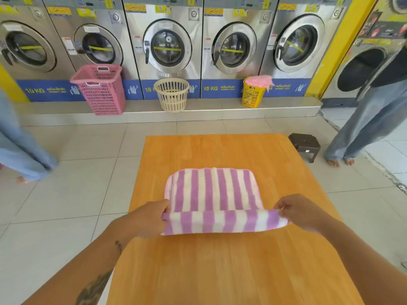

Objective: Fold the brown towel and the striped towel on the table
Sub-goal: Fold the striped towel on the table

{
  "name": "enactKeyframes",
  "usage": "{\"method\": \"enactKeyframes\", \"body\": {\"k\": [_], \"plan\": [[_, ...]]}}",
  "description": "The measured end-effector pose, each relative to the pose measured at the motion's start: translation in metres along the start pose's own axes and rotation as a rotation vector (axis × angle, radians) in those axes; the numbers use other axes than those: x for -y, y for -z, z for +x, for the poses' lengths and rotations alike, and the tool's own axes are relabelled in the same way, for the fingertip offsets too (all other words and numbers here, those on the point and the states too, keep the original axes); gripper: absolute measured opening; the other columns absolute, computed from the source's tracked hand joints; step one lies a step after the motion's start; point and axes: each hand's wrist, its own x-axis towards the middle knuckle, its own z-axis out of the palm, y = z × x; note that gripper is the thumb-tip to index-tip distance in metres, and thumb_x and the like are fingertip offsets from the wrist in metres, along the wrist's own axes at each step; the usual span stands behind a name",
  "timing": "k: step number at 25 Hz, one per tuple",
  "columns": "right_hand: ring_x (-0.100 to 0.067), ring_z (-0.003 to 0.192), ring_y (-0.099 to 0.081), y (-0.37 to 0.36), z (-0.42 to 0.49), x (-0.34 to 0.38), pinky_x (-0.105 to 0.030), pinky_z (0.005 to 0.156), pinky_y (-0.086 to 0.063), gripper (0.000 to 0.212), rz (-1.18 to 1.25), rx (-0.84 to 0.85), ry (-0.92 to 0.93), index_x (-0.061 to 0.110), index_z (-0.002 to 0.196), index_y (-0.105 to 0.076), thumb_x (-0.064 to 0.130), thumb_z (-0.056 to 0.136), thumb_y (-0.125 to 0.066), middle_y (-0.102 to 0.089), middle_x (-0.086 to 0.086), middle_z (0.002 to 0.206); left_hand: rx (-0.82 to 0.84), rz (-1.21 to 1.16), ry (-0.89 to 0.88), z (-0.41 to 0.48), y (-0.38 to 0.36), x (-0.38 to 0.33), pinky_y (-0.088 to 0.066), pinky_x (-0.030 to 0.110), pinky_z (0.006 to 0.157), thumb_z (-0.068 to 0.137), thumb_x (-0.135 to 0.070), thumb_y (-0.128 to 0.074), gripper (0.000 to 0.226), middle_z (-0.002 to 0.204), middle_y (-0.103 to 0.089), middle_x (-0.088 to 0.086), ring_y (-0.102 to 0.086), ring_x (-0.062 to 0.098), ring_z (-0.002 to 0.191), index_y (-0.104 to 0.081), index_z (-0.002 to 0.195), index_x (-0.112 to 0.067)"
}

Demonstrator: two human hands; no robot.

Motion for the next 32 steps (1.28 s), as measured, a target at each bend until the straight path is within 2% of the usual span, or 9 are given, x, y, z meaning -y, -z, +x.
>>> {"method": "enactKeyframes", "body": {"k": [2, 7, 16, 18, 21, 24, 27, 29, 32], "plan": [[-0.023, 0.073, -0.061, -0.005, 0.003, 0.003, -0.037, 0.067, -0.050, 0.023, -0.020, 0.017, 0.003, 0.024, 0.081, -0.071, 0.007, 0.087, -0.057, -0.068, -0.006, 0.082, -0.027, -0.037, 0.032, 0.001, -0.001, 0.003, -0.038, 0.030, 0.058, 0.092, -0.020, -0.048, 0.010, 0.086, -0.057, 0.000, -0.046, 0.016, 0.067, -0.048, 0.095, -0.029], [-0.019, 0.067, -0.056, -0.005, 0.025, 0.024, -0.029, 0.057, -0.041, 0.022, 0.068, -0.140, 0.072, 0.024, 0.085, -0.067, 0.008, 0.089, -0.052, -0.066, -0.005, 0.076, -0.435, -0.234, 0.020, 0.016, 0.010, -0.002, -0.043, 0.027, 0.056, 0.099, -0.024, -0.049, 0.009, 0.086, -0.061, -0.001, -0.058, 0.016, 0.067, -0.053, 0.106, -0.029], [-0.029, 0.071, -0.064, -0.025, 0.116, 0.023, -0.030, 0.056, -0.049, 0.025, 0.111, -0.213, -0.084, 0.019, 0.092, -0.068, 0.010, 0.086, -0.046, -0.069, -0.010, 0.077, -0.635, -0.378, 0.180, 0.088, 0.007, -0.005, -0.048, 0.031, 0.059, 0.100, -0.025, -0.048, 0.010, 0.086, -0.065, 0.002, -0.061, 0.024, 0.073, -0.056, 0.104, -0.029], [-0.033, 0.087, -0.065, -0.035, 0.129, 0.013, -0.037, 0.069, -0.055, 0.029, 0.041, -0.210, -0.110, 0.019, 0.101, -0.069, 0.009, 0.085, -0.047, -0.070, -0.011, 0.097, -0.695, -0.314, 0.197, 0.101, 0.005, -0.009, -0.050, 0.033, 0.069, 0.099, -0.023, -0.050, 0.016, 0.101, -0.063, 0.000, -0.061, 0.024, 0.088, -0.057, 0.113, -0.027], [-0.034, 0.124, -0.048, -0.054, 0.136, 0.006, -0.046, 0.098, -0.046, 0.052, -0.312, -0.168, 0.113, 0.017, 0.131, -0.059, 0.007, 0.081, -0.052, -0.050, -0.009, 0.139, -0.842, 0.076, 0.157, 0.107, -0.014, -0.021, -0.044, 0.042, 0.087, 0.090, -0.013, -0.057, 0.031, 0.119, -0.052, 0.005, -0.051, 0.028, 0.107, -0.059, 0.120, -0.021], [-0.031, 0.126, -0.044, -0.072, 0.132, 0.021, -0.047, 0.102, -0.040, 0.057, -0.427, -0.050, 0.320, 0.023, 0.142, -0.045, 0.016, 0.086, -0.049, -0.046, -0.004, 0.140, -0.700, 0.210, 0.220, 0.099, -0.055, -0.052, -0.035, 0.044, 0.092, 0.087, -0.028, -0.050, 0.037, 0.124, -0.047, 0.004, -0.045, 0.030, 0.112, -0.057, 0.122, -0.022], [-0.029, 0.115, -0.049, -0.084, 0.120, 0.022, -0.046, 0.095, -0.041, 0.053, -0.616, -0.065, 0.329, 0.027, 0.142, -0.036, 0.027, 0.090, -0.048, -0.050, -0.002, 0.127, -0.379, 0.202, 0.423, 0.095, -0.096, -0.081, -0.018, 0.051, 0.109, 0.091, -0.050, -0.038, 0.062, 0.153, -0.018, 0.008, -0.018, 0.032, 0.137, -0.027, 0.148, -0.027], [-0.030, 0.108, -0.056, -0.079, 0.112, 0.018, -0.043, 0.088, -0.041, 0.048, -0.639, -0.009, 0.225, 0.025, 0.138, -0.034, 0.029, 0.091, -0.048, -0.056, -0.003, 0.119, -0.277, 0.216, 0.380, 0.101, -0.098, -0.086, -0.009, 0.053, 0.115, 0.094, -0.052, -0.035, 0.071, 0.162, 0.000, 0.011, -0.004, 0.033, 0.146, -0.009, 0.156, -0.027], [-0.035, 0.095, -0.062, -0.070, 0.094, 0.013, -0.038, 0.075, -0.046, 0.045, -0.312, 0.116, -0.014, 0.021, 0.131, -0.031, 0.023, 0.090, -0.050, -0.060, -0.008, 0.105, -0.238, 0.264, 0.129, 0.122, -0.073, -0.076, -0.001, 0.049, 0.121, 0.100, -0.043, -0.038, 0.069, 0.166, 0.007, 0.009, 0.005, 0.027, 0.152, -0.004, 0.159, -0.028]]}}
